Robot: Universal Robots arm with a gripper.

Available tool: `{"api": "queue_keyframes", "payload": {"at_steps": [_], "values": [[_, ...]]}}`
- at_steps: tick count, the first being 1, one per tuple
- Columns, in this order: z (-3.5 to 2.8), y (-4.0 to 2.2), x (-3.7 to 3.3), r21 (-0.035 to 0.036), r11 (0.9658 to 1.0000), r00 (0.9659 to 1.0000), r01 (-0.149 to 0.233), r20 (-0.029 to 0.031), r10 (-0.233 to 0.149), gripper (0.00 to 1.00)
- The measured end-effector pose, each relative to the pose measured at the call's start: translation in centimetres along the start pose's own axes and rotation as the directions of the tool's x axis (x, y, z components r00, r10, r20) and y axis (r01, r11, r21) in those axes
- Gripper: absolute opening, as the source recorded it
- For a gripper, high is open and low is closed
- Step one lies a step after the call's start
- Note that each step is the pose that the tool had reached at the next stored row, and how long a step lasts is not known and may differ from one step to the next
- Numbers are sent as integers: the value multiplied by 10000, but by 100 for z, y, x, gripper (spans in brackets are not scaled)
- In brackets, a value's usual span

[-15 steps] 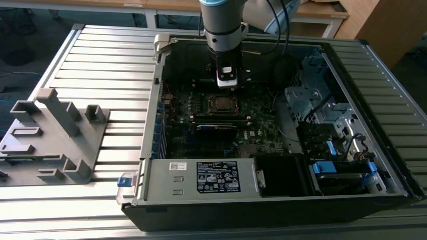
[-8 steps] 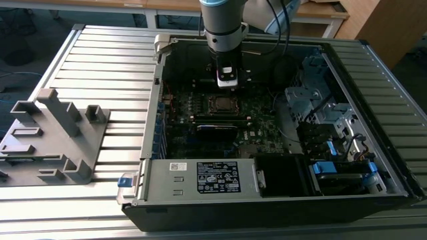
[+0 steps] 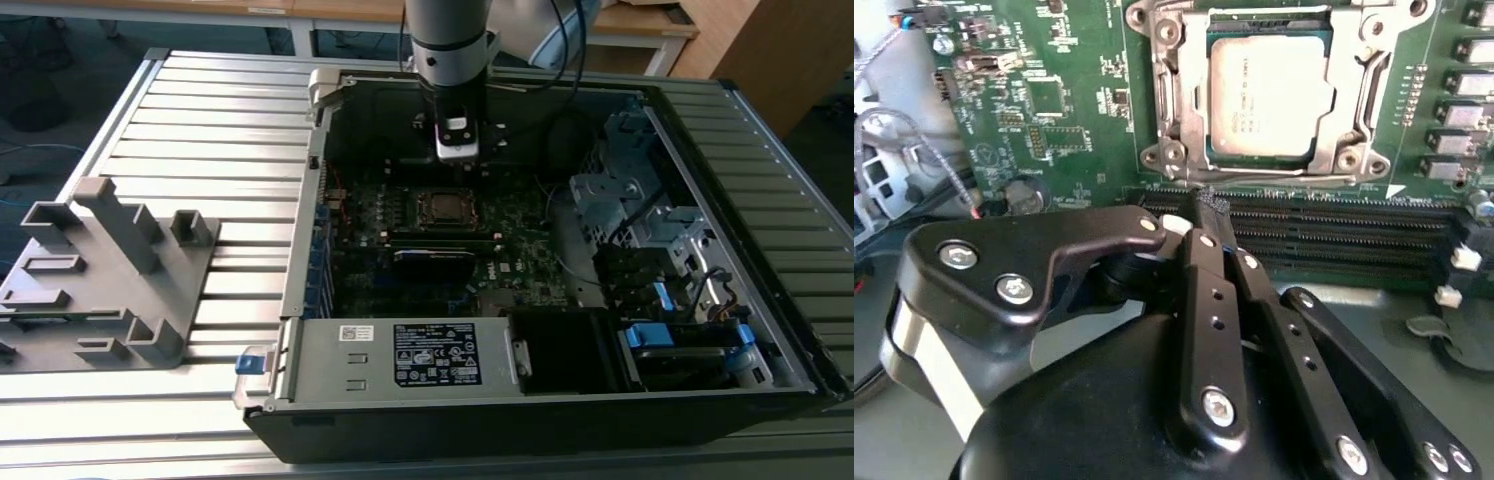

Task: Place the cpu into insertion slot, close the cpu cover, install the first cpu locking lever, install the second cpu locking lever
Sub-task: 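Install the first cpu locking lever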

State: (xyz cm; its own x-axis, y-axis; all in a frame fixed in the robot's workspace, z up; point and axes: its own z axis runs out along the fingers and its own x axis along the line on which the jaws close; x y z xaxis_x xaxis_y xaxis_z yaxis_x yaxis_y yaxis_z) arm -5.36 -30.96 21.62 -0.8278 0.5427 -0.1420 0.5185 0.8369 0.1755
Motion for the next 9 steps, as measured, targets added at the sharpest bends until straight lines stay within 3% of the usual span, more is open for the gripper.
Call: {"api": "queue_keyframes", "payload": {"at_steps": [2, 9], "values": [[-27, 5, -4, 0, 10000, 10000, 0, 0, 0, 10], [-29, 6, -4, -1, 10000, 10000, 1, 0, -1, 10]]}}
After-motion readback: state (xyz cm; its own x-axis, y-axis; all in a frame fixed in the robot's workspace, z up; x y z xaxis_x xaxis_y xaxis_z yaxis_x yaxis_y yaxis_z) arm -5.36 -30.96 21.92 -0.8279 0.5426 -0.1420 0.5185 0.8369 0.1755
